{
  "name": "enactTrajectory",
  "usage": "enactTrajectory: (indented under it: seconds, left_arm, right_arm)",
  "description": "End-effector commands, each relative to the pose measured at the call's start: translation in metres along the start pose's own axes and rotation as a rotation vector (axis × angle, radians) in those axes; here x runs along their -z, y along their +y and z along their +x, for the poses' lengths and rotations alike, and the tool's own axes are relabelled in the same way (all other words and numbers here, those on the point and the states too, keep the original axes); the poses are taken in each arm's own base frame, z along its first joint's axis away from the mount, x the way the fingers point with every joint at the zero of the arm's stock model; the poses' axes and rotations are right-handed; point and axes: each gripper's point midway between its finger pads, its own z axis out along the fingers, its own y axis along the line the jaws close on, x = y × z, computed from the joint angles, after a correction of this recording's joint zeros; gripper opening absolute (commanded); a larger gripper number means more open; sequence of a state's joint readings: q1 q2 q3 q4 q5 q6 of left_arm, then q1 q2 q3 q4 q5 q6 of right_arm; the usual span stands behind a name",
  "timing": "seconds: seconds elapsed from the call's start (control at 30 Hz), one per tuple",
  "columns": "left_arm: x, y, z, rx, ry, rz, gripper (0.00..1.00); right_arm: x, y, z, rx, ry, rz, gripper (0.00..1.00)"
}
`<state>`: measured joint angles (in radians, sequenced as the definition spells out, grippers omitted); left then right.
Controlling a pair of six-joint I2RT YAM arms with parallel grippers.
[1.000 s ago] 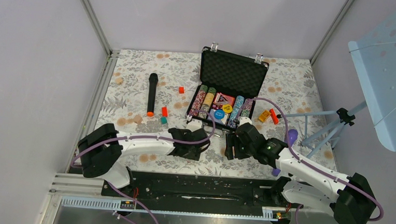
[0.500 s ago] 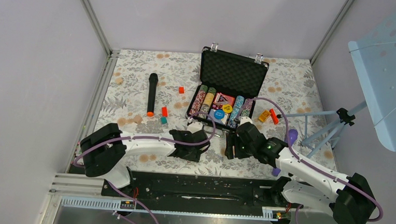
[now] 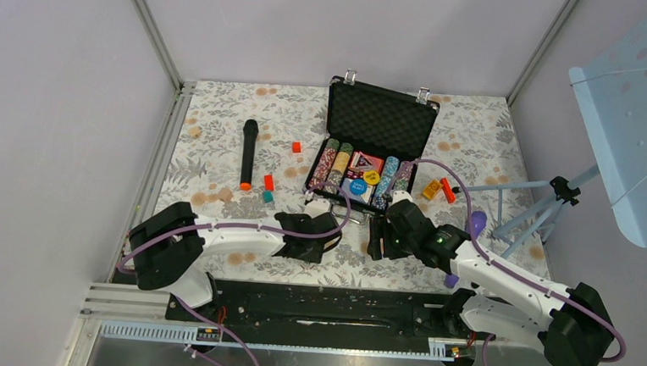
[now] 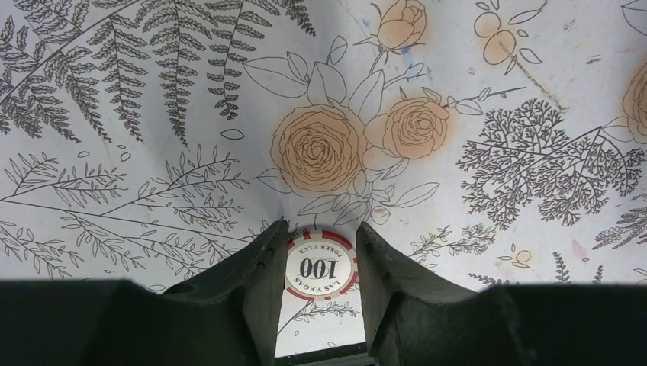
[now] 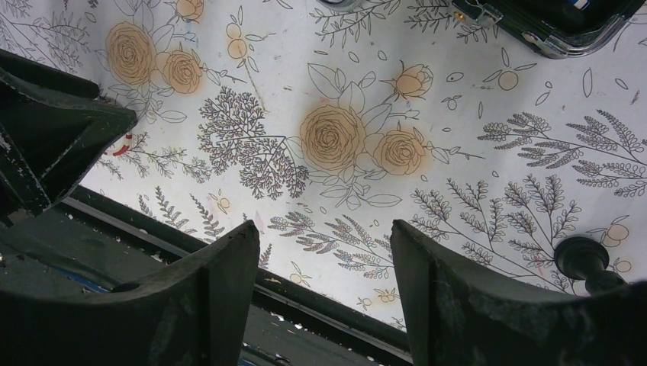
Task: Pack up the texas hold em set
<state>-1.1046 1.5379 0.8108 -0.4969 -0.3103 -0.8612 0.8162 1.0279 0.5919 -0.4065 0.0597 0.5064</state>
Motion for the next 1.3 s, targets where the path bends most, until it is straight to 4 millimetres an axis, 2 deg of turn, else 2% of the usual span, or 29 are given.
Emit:
enactTrajectory:
  seconds: [0.0,0.27,0.37,0.63,0.9,1.27]
  left_arm:
    - [-0.006,-0.002,0.02,0.003,0.066,0.024,0.38]
    - [0.003,0.001,0.012,-0.001,0.049,0.001,0.52]
    - [0.006,0.004,0.014,0.003,0.055,0.0,0.53]
    - [0.01,0.01,0.029,0.009,0.075,0.001,0.53]
    - [0.01,0.004,0.041,-0.004,0.09,-0.001,0.53]
    - [0.006,0.004,0.041,-0.012,0.087,-0.008,0.43]
  right_arm:
    - [0.007,0.013,-0.017,-0.011,-0.042,-0.033,0.7]
    - [0.006,0.012,-0.015,-0.009,-0.037,-0.031,0.7]
    - [0.006,0.012,-0.015,-0.007,-0.037,-0.03,0.7]
    - [0.005,0.011,-0.015,-0.005,-0.034,-0.027,0.7]
    - [0.004,0.011,-0.013,-0.01,-0.03,-0.026,0.7]
    - [0.005,0.01,-0.012,-0.011,-0.029,-0.028,0.7]
